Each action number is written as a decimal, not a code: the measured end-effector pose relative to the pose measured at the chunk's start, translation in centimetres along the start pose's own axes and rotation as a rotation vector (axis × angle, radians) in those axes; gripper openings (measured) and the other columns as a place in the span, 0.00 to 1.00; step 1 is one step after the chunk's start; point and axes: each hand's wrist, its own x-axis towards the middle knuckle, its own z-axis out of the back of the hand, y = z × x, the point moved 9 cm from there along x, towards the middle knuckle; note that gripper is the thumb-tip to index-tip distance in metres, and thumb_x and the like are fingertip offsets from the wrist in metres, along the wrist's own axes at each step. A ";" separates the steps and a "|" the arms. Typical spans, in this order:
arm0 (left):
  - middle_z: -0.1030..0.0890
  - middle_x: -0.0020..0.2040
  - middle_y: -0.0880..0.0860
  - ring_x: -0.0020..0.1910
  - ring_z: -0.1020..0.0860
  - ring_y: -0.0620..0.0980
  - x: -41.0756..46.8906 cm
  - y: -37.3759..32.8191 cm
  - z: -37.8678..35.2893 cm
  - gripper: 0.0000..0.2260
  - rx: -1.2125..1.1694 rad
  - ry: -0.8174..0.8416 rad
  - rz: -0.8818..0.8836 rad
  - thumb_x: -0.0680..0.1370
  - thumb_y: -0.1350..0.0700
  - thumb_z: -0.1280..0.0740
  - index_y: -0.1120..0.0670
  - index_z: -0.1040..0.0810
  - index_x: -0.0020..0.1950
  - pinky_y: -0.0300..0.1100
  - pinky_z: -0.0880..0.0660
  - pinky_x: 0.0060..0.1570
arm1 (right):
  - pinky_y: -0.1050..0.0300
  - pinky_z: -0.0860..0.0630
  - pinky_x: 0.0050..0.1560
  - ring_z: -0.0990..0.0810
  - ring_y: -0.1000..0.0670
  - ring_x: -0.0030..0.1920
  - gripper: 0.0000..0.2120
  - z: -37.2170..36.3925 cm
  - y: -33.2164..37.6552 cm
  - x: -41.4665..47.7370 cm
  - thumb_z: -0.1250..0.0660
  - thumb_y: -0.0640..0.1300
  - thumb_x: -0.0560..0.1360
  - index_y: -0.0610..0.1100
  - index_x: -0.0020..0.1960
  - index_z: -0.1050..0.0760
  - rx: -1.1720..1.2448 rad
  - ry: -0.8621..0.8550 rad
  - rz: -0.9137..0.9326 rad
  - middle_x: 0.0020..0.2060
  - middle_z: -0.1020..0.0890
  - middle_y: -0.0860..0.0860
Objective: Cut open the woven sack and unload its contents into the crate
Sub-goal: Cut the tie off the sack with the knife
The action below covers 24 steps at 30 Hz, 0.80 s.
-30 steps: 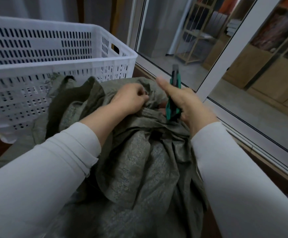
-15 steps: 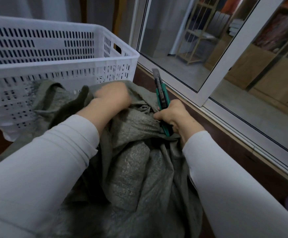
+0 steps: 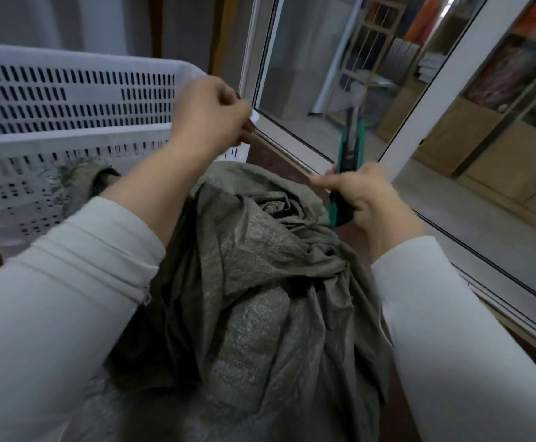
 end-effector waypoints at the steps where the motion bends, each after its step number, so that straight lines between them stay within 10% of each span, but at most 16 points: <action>1: 0.16 0.40 0.58 0.37 0.15 0.52 -0.3 -0.2 -0.9 0.06 -0.038 0.027 0.005 0.77 0.61 0.37 0.62 0.22 0.47 0.47 0.17 0.41 | 0.58 0.23 0.33 0.21 0.47 0.40 0.15 -0.3 0.5 -0.1 0.24 0.36 0.66 0.44 0.38 0.31 0.135 0.014 0.011 0.35 0.22 0.47; 6: 0.19 0.35 0.56 0.29 0.18 0.46 -1.4 0.1 -3.8 0.10 -0.268 0.104 0.095 0.79 0.64 0.39 0.60 0.25 0.37 0.36 0.21 0.29 | 0.42 0.19 0.51 0.16 0.42 0.41 0.16 -3.3 0.5 -0.6 0.26 0.30 0.65 0.42 0.41 0.31 0.407 0.230 0.023 0.40 0.17 0.39; 12: 0.19 0.35 0.56 0.25 0.19 0.42 -1.8 1.7 -3.4 0.11 -0.367 0.035 0.170 0.79 0.65 0.39 0.61 0.26 0.37 0.34 0.22 0.29 | 0.55 0.18 0.35 0.18 0.51 0.25 0.14 -2.4 0.3 0.1 0.32 0.29 0.71 0.44 0.41 0.34 0.581 0.278 -0.013 0.29 0.16 0.43; 18: 0.16 0.43 0.56 0.44 0.17 0.54 -2.8 1.1 -8.5 0.10 -0.037 0.211 0.090 0.78 0.53 0.35 0.53 0.23 0.37 0.51 0.20 0.52 | 0.55 0.18 0.37 0.18 0.50 0.25 0.14 4.0 -2.1 2.5 0.29 0.29 0.69 0.42 0.38 0.32 0.498 0.082 -0.046 0.25 0.18 0.44; 24: 0.20 0.60 0.54 0.60 0.23 0.53 -6.9 -3.6 -21.6 0.21 0.192 0.426 -0.058 0.75 0.49 0.32 0.56 0.25 0.65 0.48 0.27 0.63 | 0.61 0.22 0.23 0.19 0.50 0.22 0.11 15.6 -9.2 4.0 0.32 0.27 0.69 0.40 0.42 0.30 0.562 -0.185 -0.180 0.23 0.19 0.44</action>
